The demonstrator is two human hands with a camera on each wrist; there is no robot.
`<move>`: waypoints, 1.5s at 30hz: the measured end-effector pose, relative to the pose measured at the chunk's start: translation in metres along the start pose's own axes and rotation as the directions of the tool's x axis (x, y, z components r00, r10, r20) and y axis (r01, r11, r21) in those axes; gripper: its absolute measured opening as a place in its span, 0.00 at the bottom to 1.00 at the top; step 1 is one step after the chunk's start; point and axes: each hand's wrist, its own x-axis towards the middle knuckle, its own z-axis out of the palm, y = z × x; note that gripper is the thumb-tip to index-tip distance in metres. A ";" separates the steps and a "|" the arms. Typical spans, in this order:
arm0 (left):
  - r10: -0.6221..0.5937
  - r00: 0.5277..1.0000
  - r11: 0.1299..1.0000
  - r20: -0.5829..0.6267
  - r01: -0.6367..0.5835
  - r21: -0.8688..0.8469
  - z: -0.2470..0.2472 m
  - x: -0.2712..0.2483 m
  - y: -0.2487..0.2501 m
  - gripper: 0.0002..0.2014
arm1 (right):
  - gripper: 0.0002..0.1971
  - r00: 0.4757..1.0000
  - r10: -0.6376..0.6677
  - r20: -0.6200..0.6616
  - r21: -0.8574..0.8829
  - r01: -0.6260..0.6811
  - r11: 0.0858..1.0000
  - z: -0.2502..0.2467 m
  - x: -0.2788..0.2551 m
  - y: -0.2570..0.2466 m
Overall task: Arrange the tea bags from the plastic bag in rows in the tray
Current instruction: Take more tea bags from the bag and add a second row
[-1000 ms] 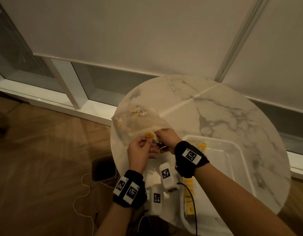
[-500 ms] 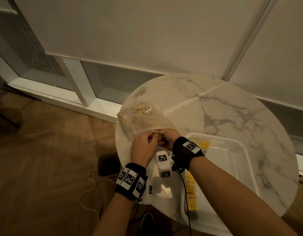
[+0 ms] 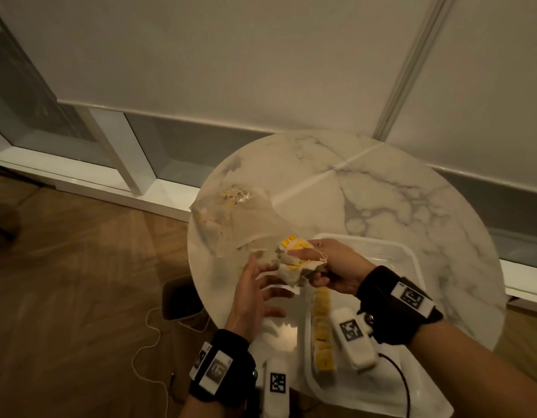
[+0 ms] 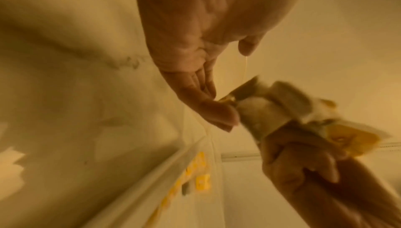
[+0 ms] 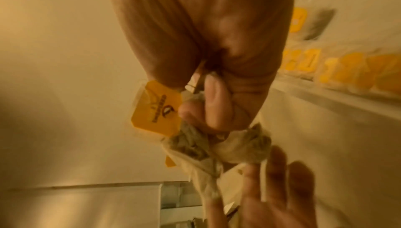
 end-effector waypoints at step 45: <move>-0.216 0.931 0.698 0.293 0.357 -0.620 0.100 -0.037 -0.047 0.19 | 0.05 0.983 -0.182 0.000 -0.723 0.126 0.679 -0.048 -0.079 -0.035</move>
